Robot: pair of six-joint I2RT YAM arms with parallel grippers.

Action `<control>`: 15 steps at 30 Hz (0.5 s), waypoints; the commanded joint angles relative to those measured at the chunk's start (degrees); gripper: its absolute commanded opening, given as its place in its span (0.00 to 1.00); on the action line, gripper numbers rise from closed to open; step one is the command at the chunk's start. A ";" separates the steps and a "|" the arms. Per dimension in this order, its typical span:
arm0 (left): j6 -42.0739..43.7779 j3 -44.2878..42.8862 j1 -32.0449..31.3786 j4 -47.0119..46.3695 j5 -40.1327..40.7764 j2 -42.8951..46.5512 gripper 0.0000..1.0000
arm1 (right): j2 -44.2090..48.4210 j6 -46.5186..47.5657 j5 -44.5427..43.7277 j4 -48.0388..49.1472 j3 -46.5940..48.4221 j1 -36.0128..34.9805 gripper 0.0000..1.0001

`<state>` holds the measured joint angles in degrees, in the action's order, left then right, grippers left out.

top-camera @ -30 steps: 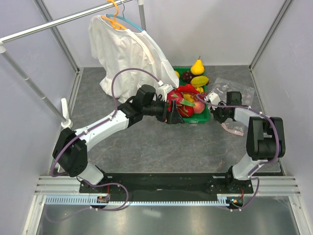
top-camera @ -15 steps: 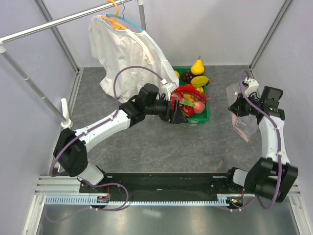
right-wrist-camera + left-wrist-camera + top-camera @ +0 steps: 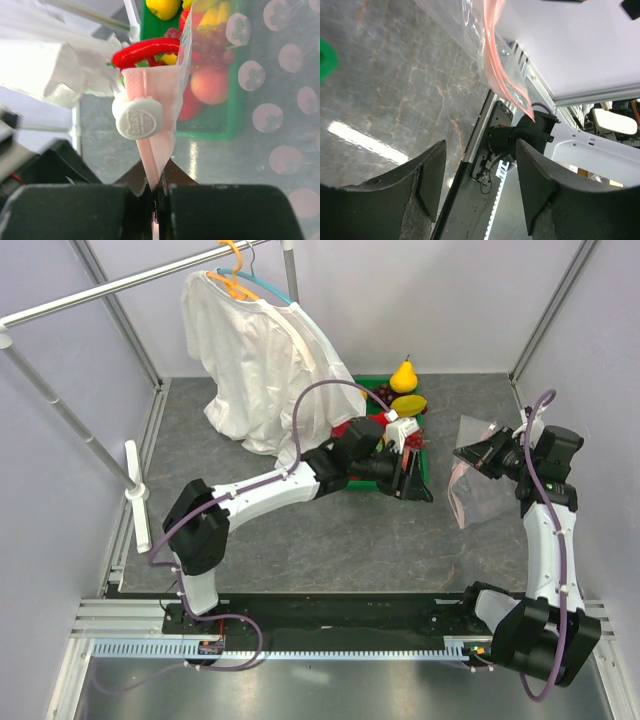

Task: Place the food in the zip-top bag and seal the zipper
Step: Pick up the zipper food storage bag at the center of the board.

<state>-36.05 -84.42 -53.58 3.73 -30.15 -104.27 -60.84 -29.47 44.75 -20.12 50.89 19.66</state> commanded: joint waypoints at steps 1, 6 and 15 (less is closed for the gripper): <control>-3.32 -4.51 -3.28 -1.37 6.23 -1.28 0.65 | 5.02 -11.57 -3.53 5.79 -1.15 0.03 0.00; -4.81 -6.81 -4.34 1.02 9.32 -3.83 0.65 | 8.28 -12.37 -5.11 5.36 -2.20 -0.06 0.00; -10.96 -3.47 -4.43 -3.20 5.37 -2.96 0.65 | 11.71 -10.25 -6.61 4.74 -4.14 -0.06 0.00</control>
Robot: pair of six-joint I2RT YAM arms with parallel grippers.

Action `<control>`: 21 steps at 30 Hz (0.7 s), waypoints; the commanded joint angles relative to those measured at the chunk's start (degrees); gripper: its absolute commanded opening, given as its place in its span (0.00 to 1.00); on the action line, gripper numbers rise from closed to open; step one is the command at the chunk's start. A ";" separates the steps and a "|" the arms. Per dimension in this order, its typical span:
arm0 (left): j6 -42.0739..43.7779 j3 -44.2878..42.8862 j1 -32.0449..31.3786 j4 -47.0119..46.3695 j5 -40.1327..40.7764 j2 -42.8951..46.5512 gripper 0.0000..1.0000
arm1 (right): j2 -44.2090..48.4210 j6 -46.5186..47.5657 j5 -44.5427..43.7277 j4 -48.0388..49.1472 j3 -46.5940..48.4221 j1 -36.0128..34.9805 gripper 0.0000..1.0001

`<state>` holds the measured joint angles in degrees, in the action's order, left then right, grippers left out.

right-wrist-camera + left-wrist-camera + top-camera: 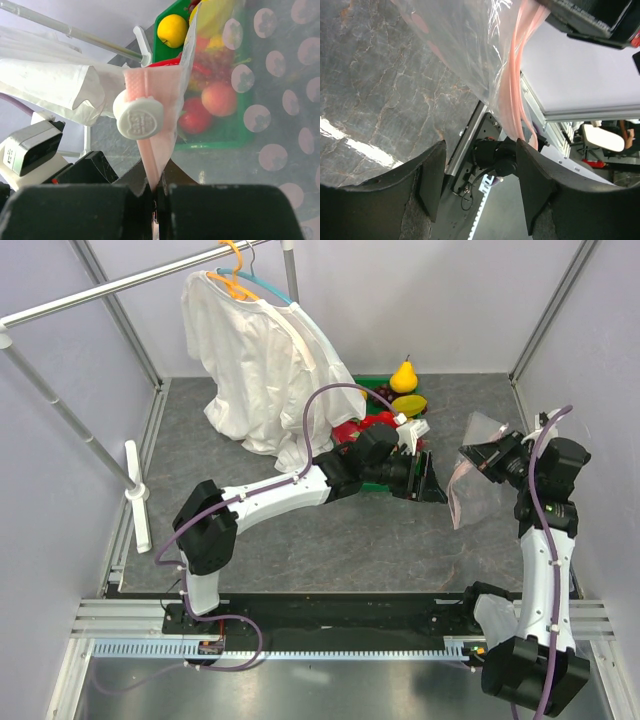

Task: Place the food in the zip-top bag and seal the zipper
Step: Pick up the zipper food storage bag at the center of the board.

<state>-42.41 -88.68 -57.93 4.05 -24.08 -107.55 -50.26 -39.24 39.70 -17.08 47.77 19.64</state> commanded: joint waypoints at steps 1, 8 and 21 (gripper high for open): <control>-4.96 0.88 -0.08 -3.61 -0.97 0.41 0.65 | 1.22 -0.31 -1.65 1.70 -1.10 -0.04 0.00; -4.61 -0.08 -0.34 -2.21 0.96 -0.56 0.64 | 1.83 -0.40 -2.08 2.05 -1.36 -0.04 0.00; -5.22 -0.08 -1.13 -3.00 0.26 -1.00 0.64 | 3.41 2.50 -2.70 1.79 -2.50 -0.21 0.00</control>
<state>-46.50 -88.23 -58.39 3.60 -24.05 -107.90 -47.86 -38.13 37.65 -17.15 45.41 19.64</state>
